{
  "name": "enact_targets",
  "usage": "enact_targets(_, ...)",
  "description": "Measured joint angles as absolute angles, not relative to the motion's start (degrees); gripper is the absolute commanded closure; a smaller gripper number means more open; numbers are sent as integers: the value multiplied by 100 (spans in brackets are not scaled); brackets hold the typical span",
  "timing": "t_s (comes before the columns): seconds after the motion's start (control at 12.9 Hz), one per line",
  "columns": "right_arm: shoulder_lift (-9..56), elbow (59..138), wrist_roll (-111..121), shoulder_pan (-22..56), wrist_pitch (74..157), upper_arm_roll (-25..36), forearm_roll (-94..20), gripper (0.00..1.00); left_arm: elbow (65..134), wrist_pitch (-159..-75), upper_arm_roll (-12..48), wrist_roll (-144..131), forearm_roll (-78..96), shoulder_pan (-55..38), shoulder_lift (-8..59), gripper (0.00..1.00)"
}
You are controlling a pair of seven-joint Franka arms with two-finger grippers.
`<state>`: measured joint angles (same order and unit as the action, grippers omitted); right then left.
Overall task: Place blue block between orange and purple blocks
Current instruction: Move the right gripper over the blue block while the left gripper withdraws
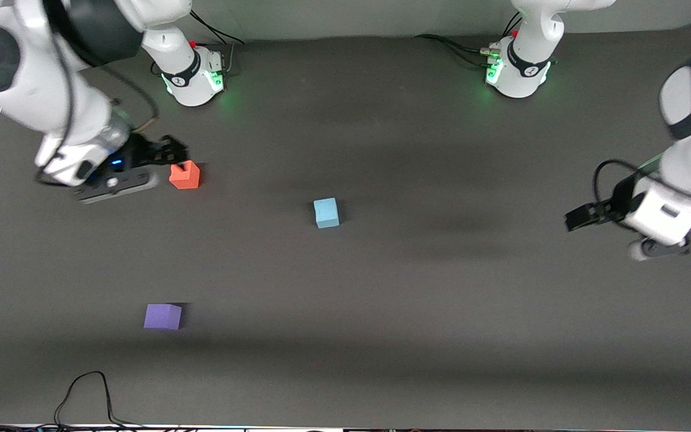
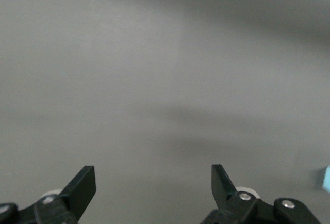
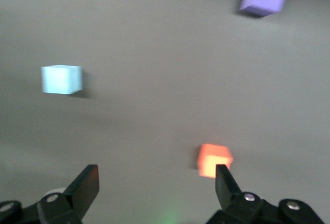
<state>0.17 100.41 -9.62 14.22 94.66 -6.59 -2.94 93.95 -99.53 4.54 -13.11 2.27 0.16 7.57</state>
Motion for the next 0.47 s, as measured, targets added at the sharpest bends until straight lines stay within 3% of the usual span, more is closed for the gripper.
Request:
enact_targets(0.23,364,9779,-2326,2404,9780,-692,-560,0,9528,-9749,455,-964,227,211,450,0)
enact_targets(0.47,1128,9148,-3343,3093,10086,-701,-660,0,9546,-9697,464,-783,225,223,315,0)
